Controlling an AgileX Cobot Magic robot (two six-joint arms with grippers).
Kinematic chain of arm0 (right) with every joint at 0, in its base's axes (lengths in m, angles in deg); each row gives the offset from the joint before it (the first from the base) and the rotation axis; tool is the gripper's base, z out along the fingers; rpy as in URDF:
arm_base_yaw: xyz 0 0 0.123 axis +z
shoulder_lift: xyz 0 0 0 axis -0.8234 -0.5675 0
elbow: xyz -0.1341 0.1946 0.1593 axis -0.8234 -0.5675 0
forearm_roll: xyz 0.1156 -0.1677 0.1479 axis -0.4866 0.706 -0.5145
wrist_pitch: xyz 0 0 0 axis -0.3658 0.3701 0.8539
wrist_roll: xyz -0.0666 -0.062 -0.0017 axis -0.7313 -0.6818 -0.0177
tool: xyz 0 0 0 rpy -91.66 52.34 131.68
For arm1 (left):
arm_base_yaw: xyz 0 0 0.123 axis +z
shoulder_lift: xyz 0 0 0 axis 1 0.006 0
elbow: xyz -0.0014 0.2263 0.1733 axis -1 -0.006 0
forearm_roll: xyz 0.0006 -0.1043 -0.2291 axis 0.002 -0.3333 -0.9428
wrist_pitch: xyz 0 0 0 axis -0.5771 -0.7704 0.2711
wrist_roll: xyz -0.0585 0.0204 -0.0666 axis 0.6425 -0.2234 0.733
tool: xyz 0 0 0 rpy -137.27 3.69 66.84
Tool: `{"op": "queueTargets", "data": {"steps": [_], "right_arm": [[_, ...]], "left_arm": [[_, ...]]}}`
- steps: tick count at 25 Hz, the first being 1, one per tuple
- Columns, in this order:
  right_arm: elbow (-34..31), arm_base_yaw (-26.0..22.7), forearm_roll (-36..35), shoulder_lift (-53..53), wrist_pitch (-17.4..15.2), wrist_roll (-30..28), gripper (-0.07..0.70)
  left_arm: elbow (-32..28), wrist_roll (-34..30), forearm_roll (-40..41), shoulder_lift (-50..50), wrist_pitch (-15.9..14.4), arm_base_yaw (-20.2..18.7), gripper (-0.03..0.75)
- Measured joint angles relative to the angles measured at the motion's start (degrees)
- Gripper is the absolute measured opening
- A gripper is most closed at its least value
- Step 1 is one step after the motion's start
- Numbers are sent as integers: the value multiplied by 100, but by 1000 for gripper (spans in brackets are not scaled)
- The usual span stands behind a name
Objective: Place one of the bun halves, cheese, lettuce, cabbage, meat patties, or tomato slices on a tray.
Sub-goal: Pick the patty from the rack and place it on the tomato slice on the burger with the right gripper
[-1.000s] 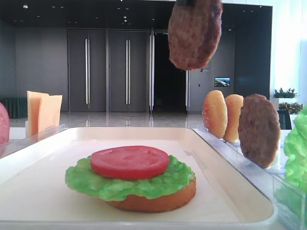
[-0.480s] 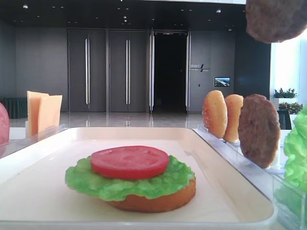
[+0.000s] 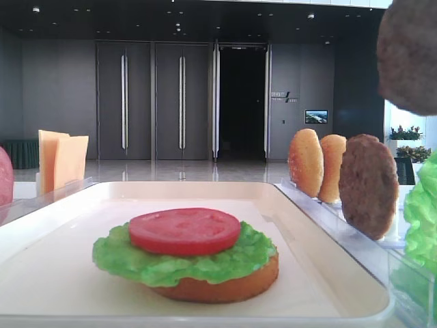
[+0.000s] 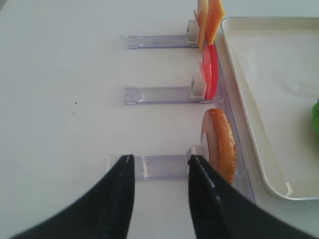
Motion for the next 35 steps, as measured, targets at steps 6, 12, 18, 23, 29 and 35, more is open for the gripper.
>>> {"op": "queueTargets", "data": {"steps": [6,12,18,23,29,35], "right_arm": [[-135,-24,-213,0,836,-189,118],[-236,-384,-1530,-37,1716,-1200,118],[-806,-1306,-4114,-291,2128,-3435,118],[-1360,-2292,-6376,-552,2220,-5319,118],[-1686,-2913,-7192,-731,2184,-6184,118],[-1771,-2770,-7229,-823,2327,-6338,118]], "left_arm": [[0,0,0,0,0,0,282],[0,0,0,0,0,0,282],[0,0,0,0,0,0,282],[0,0,0,0,0,0,282],[0,0,0,0,0,0,282],[0,0,0,0,0,0,282]]}}
